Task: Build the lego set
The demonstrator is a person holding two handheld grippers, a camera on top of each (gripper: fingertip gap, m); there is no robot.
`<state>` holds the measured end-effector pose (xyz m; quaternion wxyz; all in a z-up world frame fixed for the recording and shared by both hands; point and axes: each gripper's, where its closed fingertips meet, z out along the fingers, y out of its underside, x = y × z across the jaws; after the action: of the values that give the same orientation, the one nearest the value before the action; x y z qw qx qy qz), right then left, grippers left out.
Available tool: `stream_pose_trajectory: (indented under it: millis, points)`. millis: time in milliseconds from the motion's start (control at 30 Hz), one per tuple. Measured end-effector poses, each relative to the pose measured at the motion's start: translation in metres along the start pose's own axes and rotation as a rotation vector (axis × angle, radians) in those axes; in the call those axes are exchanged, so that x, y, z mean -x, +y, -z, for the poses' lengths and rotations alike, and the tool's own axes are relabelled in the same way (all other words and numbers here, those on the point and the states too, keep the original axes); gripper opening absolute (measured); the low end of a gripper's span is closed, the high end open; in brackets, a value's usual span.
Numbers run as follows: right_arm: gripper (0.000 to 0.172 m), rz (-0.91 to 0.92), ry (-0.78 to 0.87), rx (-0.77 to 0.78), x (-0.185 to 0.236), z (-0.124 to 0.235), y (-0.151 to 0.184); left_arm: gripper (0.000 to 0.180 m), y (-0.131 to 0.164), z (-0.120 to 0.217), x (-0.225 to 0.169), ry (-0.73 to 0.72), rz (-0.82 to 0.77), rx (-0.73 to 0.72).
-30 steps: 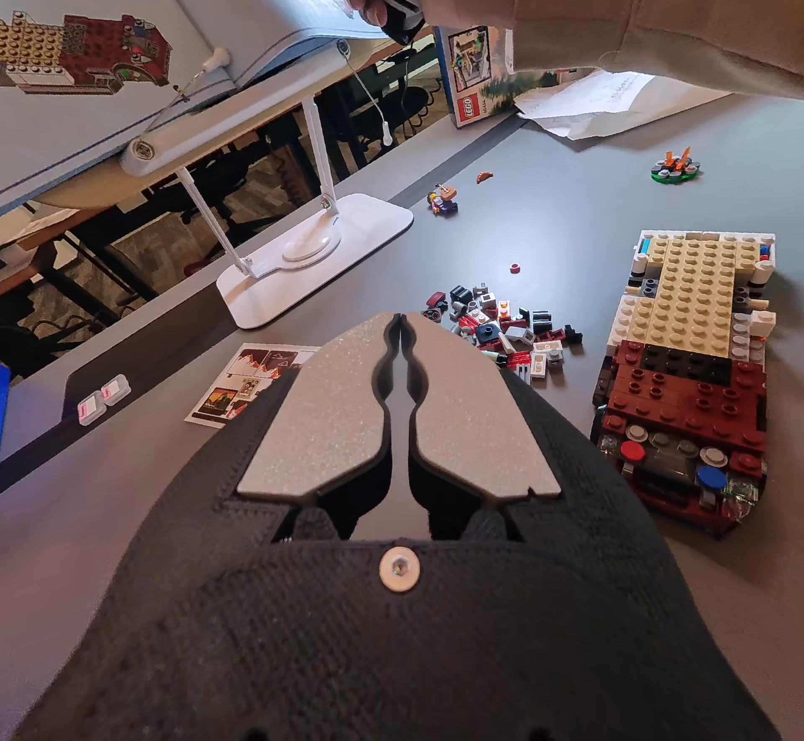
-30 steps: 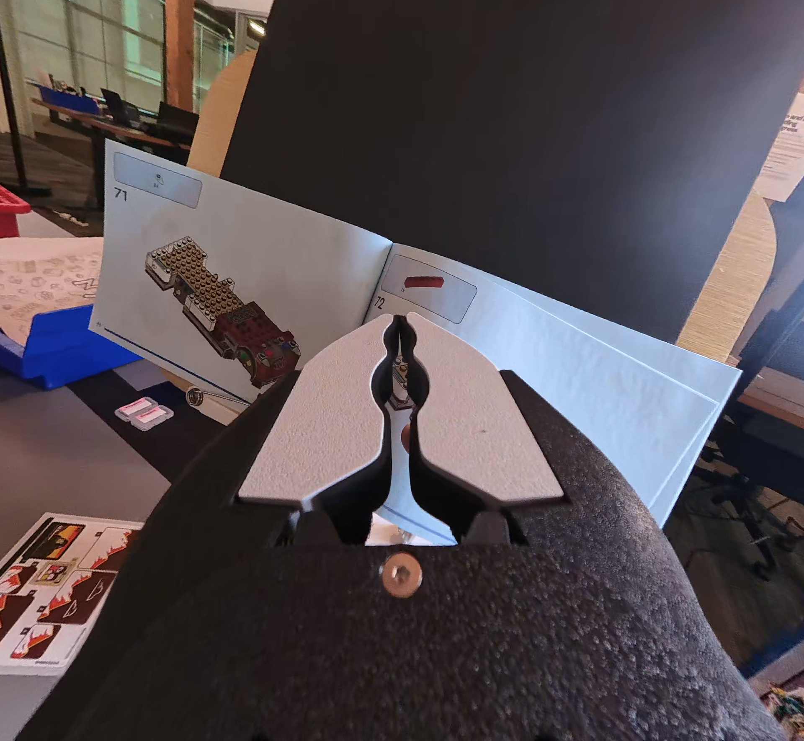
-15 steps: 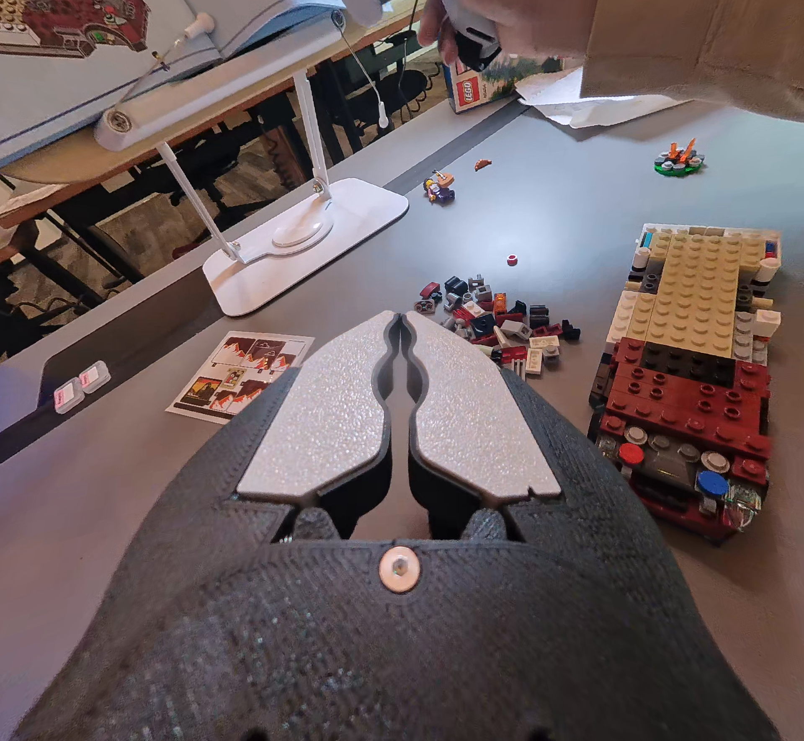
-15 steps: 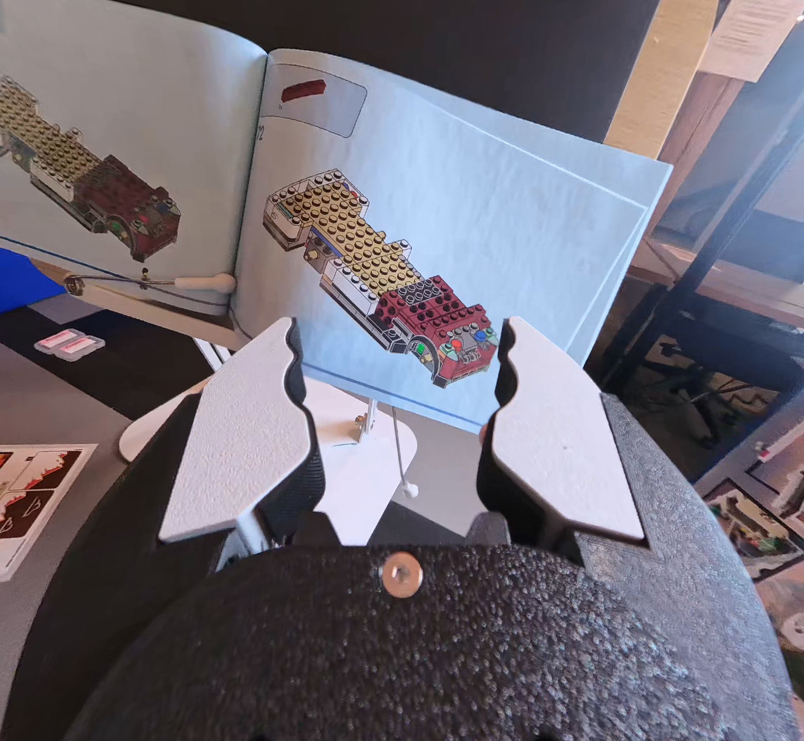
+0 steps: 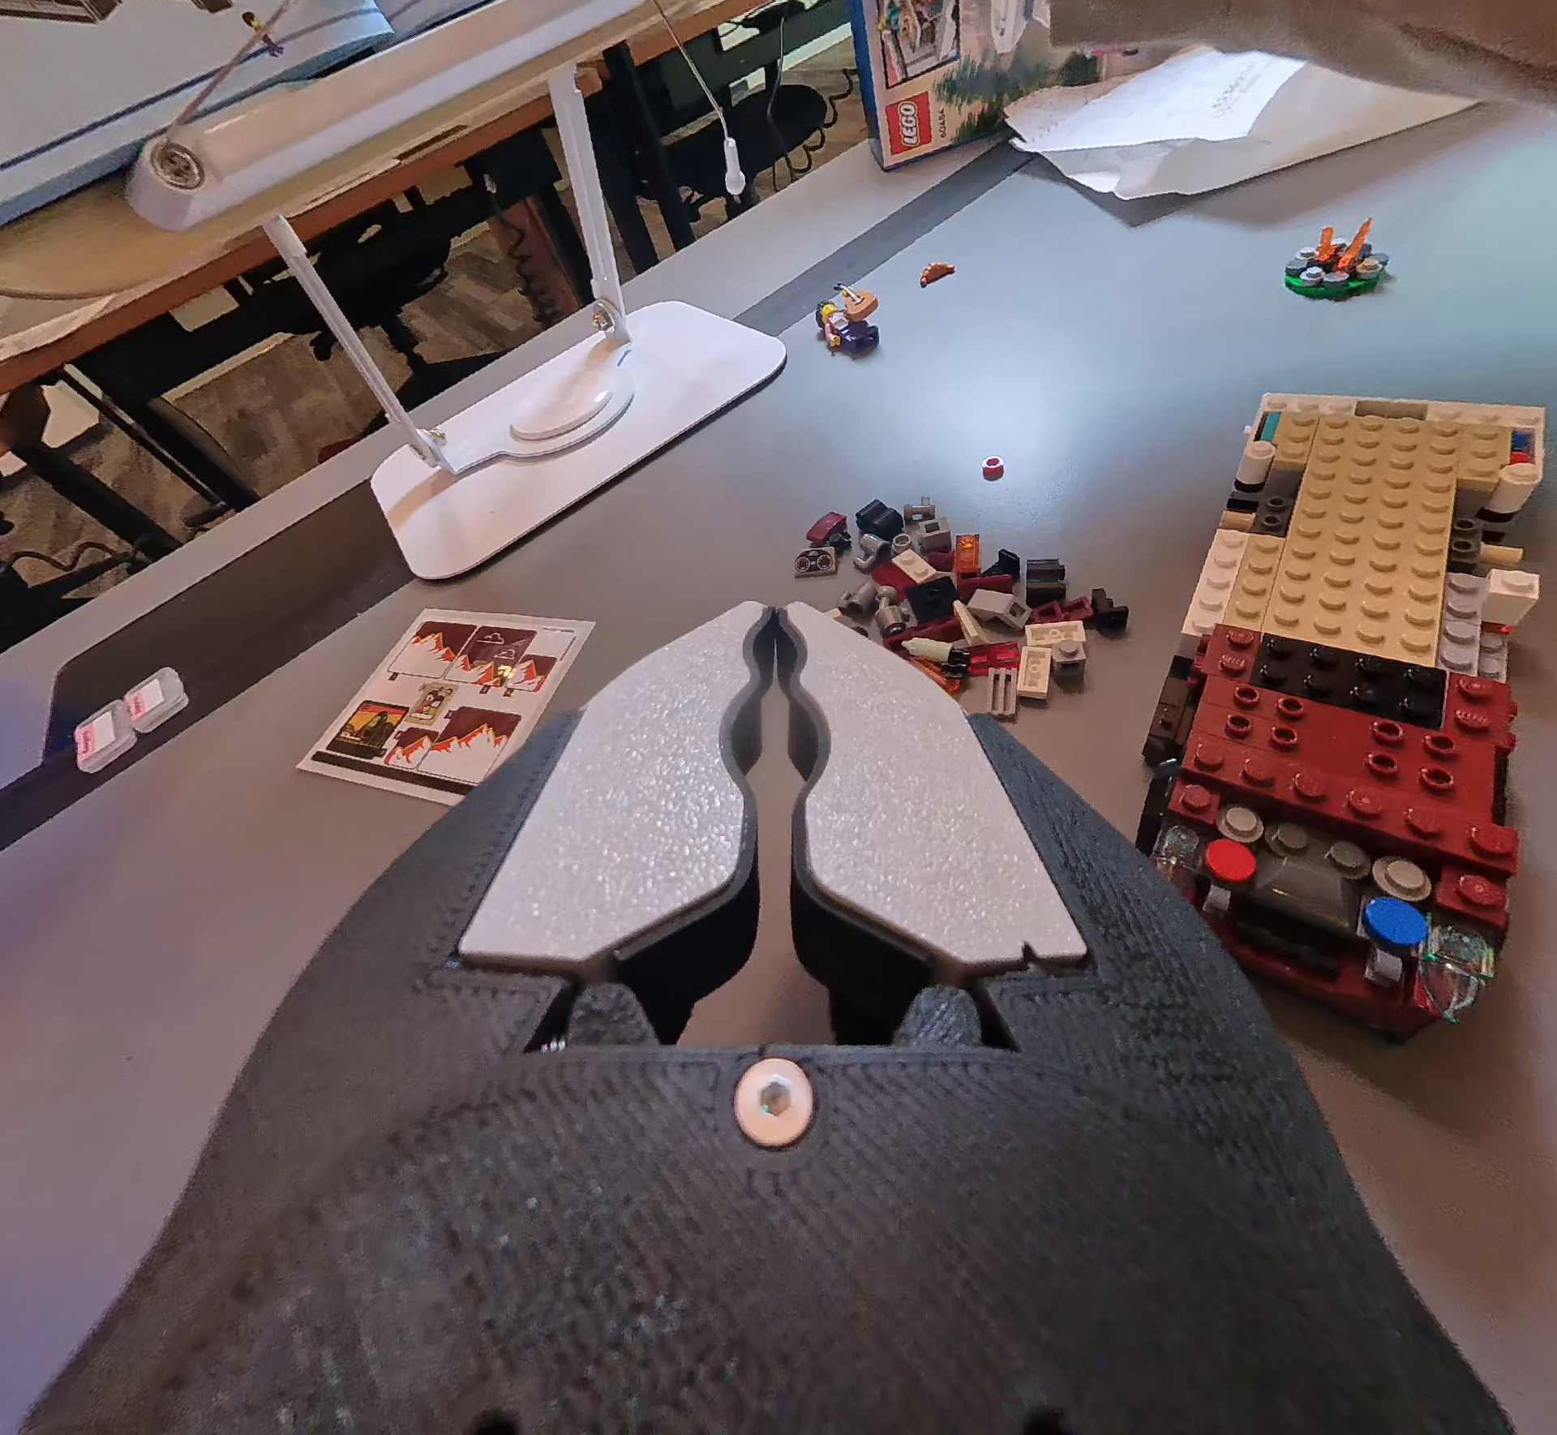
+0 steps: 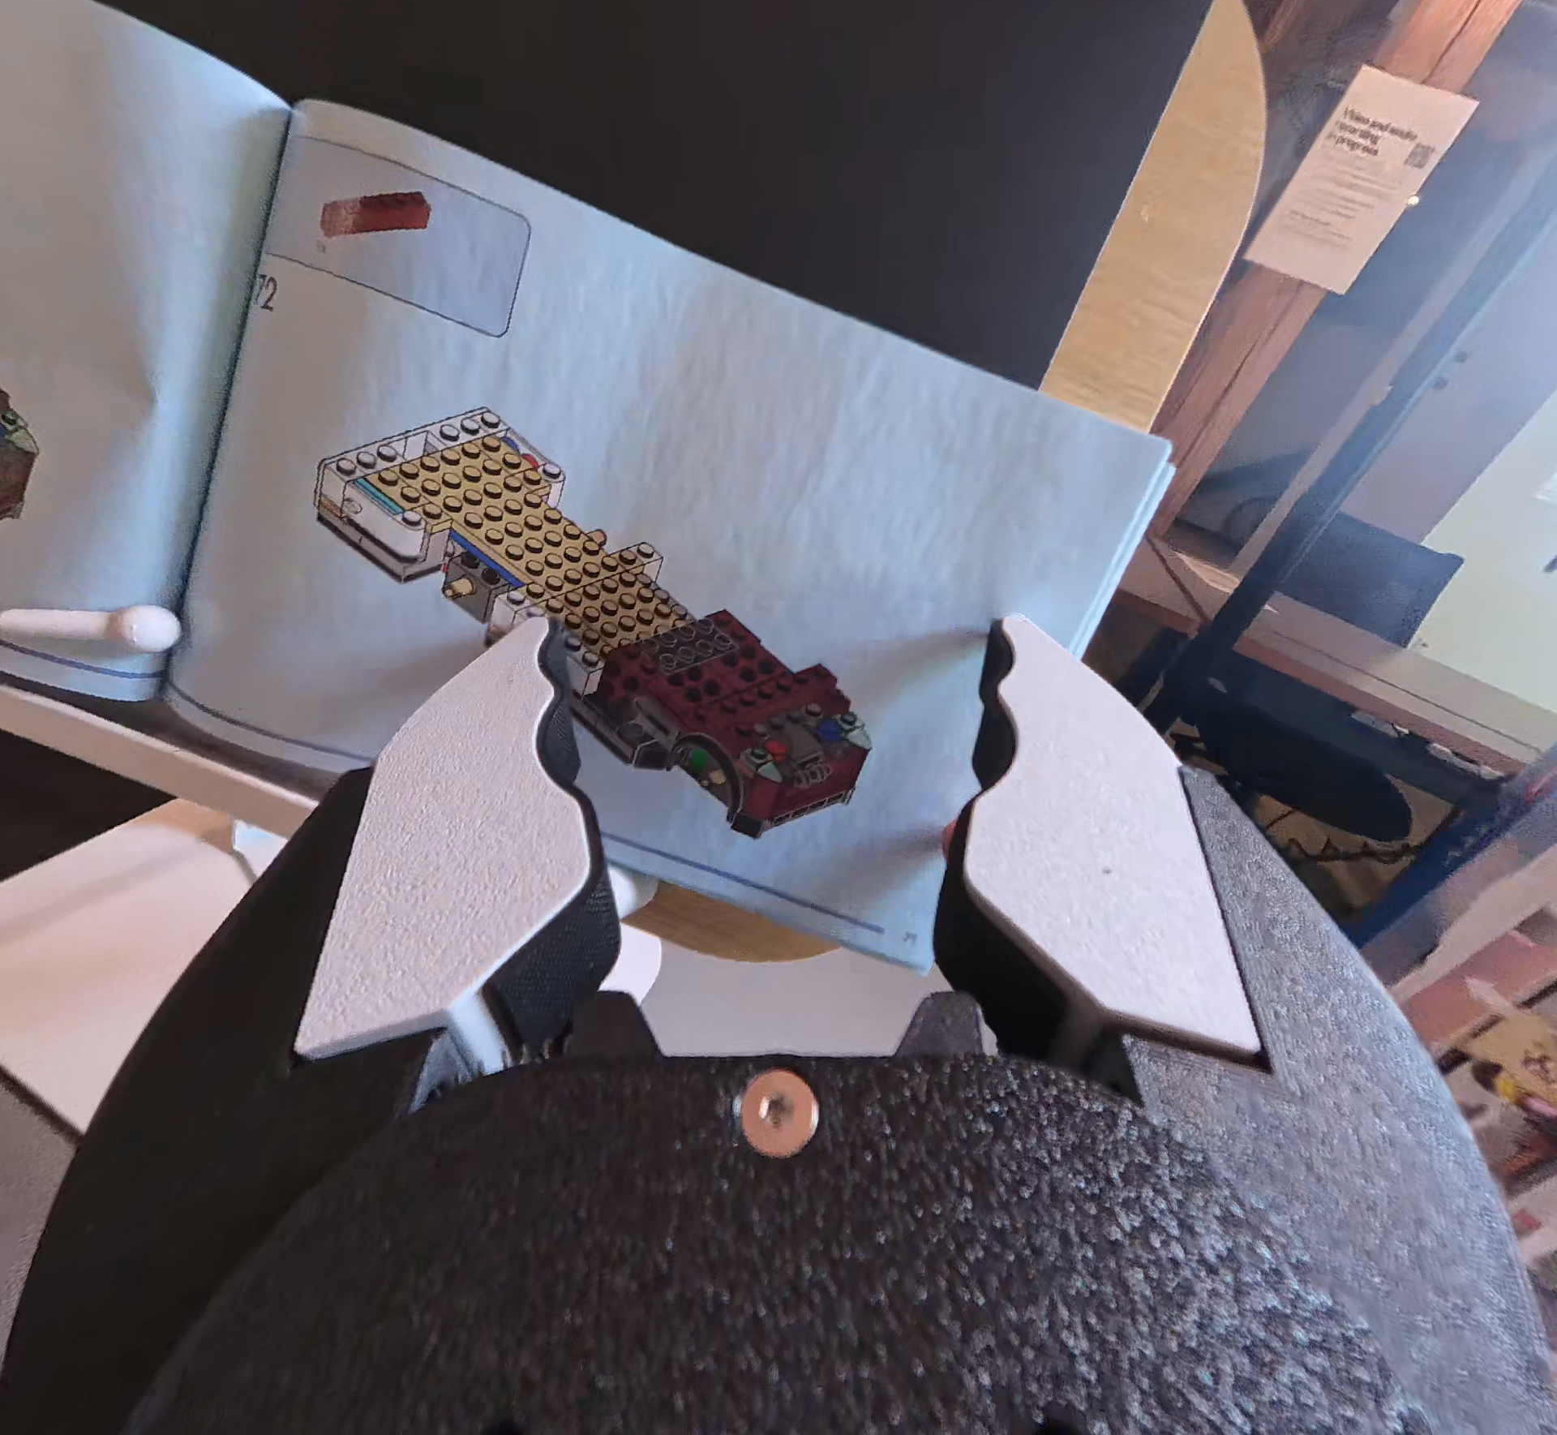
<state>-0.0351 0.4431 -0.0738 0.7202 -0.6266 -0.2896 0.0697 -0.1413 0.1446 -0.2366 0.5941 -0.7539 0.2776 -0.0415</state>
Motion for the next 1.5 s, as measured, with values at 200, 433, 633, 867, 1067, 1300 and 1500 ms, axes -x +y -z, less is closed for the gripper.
stream_pose_trajectory:
  millis: [200, 433, 633, 867, 1067, 1300, 1500]
  points:
    - [0.093, 0.072, -0.069, 0.055, -0.019, -0.009, -0.02, 0.0, 0.004, -0.002, -0.005, 0.014, -0.011, 0.018]
    - [0.085, 0.116, -0.094, 0.099, -0.019, -0.01, -0.009, 0.0, 0.006, -0.003, -0.008, 0.032, -0.009, 0.025]
    - [0.052, 0.112, -0.106, 0.082, -0.019, -0.006, -0.006, 0.0, 0.007, -0.003, -0.008, 0.034, -0.011, 0.029]
    - [0.082, 0.146, -0.124, 0.098, -0.028, -0.01, -0.018, 0.0, 0.007, -0.004, -0.009, 0.047, -0.012, 0.033]
    - [0.066, 0.156, -0.124, 0.106, -0.029, -0.009, -0.013, 0.0, 0.007, -0.003, -0.011, 0.057, -0.02, 0.033]
    - [0.078, 0.159, -0.119, 0.106, -0.036, -0.011, -0.016, 0.0, 0.008, -0.004, -0.011, 0.056, -0.028, 0.042]
    - [0.068, 0.179, -0.115, 0.114, -0.036, -0.011, -0.013, 0.0, 0.009, -0.003, -0.012, 0.056, -0.03, 0.043]
